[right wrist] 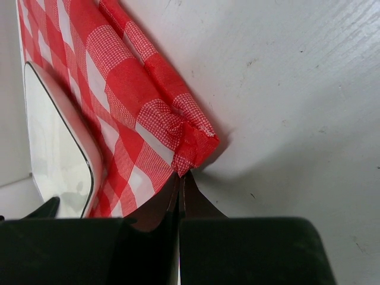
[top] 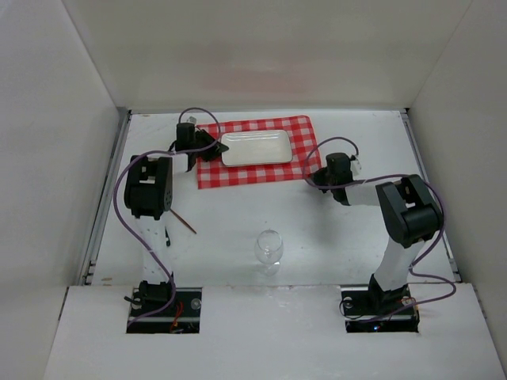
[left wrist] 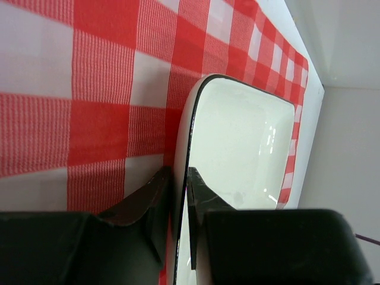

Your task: Set the dinner table for one person

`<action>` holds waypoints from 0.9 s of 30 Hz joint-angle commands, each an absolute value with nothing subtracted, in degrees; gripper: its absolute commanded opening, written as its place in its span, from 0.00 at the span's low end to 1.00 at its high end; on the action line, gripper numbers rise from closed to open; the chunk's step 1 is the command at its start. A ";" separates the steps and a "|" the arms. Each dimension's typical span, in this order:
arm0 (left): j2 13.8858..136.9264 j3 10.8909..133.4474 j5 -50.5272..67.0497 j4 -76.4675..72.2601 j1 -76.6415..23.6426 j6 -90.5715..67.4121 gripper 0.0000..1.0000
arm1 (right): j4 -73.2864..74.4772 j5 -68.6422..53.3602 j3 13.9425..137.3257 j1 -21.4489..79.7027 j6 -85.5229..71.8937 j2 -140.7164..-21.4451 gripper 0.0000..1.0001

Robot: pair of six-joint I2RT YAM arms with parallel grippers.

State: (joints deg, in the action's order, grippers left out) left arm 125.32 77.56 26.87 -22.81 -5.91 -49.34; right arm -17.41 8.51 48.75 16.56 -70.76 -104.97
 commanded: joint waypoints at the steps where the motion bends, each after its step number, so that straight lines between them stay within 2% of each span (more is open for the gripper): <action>1: 124.01 83.05 26.72 -27.42 -3.73 -49.92 0.00 | -17.49 9.84 47.55 15.51 -70.23 -103.10 0.00; 7: 124.89 83.24 26.28 -26.63 -4.61 -49.22 0.00 | -17.49 9.84 47.37 15.51 -69.79 -102.83 0.01; 27: 122.26 72.52 23.47 -34.19 -7.07 -52.12 0.05 | -17.58 10.63 44.30 16.48 -68.82 -98.88 0.03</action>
State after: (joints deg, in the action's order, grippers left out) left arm 126.45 74.17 25.19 -30.81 -6.44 -50.02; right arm -18.06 8.45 45.17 16.53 -70.24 -100.84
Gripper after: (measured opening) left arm 0.119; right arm 0.032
